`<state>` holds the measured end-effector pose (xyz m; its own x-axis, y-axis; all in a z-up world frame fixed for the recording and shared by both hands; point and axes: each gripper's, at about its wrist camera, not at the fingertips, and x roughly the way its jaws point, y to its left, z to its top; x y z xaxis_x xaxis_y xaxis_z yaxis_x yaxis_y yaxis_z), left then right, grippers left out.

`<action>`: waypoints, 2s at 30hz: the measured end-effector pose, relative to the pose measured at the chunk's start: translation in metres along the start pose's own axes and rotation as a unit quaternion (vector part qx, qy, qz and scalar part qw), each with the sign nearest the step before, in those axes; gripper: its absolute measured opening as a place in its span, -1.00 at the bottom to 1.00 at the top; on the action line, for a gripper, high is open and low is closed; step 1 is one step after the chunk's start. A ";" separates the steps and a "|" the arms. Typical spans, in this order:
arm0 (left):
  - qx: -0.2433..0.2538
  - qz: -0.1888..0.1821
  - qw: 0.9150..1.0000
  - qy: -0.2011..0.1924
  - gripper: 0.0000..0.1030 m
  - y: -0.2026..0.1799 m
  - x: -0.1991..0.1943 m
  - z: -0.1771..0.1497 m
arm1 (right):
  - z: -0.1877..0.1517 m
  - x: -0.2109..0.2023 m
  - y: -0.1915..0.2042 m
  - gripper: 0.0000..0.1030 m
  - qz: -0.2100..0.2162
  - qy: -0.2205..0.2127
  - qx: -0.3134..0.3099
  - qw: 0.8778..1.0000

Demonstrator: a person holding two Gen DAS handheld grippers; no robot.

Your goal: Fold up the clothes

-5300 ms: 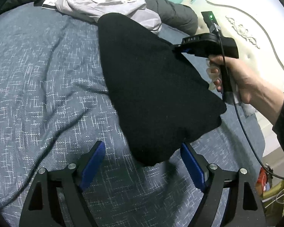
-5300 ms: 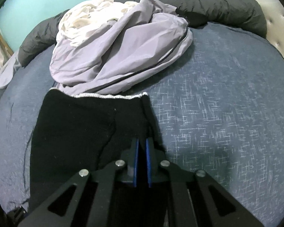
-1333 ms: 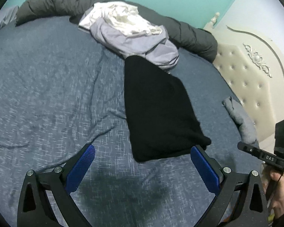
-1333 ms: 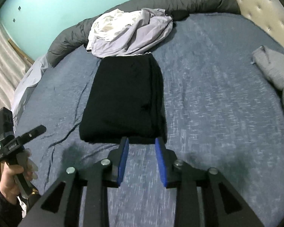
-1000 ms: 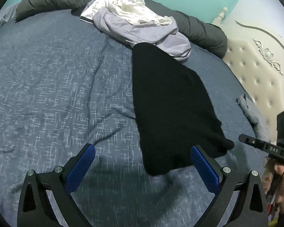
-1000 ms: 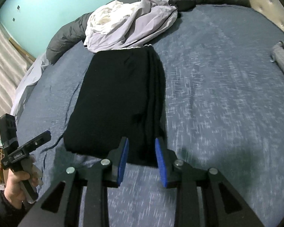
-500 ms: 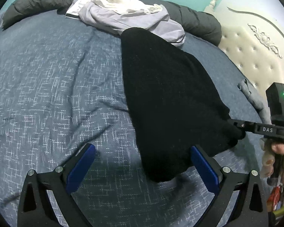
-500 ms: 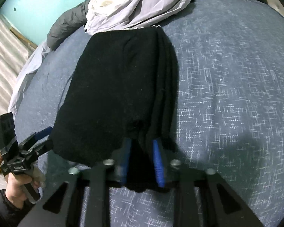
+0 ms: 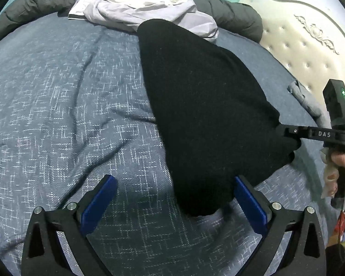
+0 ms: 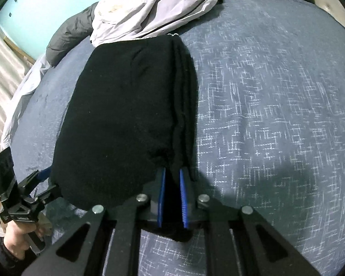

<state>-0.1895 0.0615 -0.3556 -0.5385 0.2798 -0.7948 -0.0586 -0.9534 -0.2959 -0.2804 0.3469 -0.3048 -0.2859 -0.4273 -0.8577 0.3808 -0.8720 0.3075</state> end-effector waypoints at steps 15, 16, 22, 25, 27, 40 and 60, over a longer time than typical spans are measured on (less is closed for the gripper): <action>-0.015 -0.006 1.000 0.005 1.00 0.001 0.001 0.002 | -0.018 0.001 0.041 -0.84 -0.032 -0.003 -0.077 0.996; -0.017 -0.008 1.000 0.006 1.00 0.002 0.000 0.002 | -0.019 0.000 0.037 -0.87 -0.030 -0.004 -0.072 0.997; -0.049 -0.021 0.999 0.003 1.00 0.006 -0.009 0.010 | -0.014 -0.036 0.023 -0.77 -0.022 -0.050 -0.020 0.998; -0.062 -0.027 0.998 0.001 1.00 0.007 -0.011 0.014 | -0.006 -0.036 0.013 -0.26 -0.018 -0.046 0.019 0.999; -0.082 -0.048 0.995 0.009 1.00 0.011 -0.005 0.015 | -0.007 -0.024 0.006 0.18 -0.001 -0.018 0.046 0.999; -0.124 -0.108 0.985 0.045 1.00 0.022 0.021 0.021 | -0.007 0.013 -0.007 0.39 0.048 0.036 0.091 0.994; -0.133 -0.145 0.979 0.058 0.46 0.012 0.031 0.034 | 0.002 0.022 -0.005 -0.03 0.100 0.052 0.063 0.992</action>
<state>-0.2354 0.0548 -0.3664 -0.4310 0.5595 -0.7080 0.0347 -0.7737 -0.6326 -0.2902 0.3410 -0.3244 -0.1213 -0.5741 -0.8097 0.3053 -0.7978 0.5199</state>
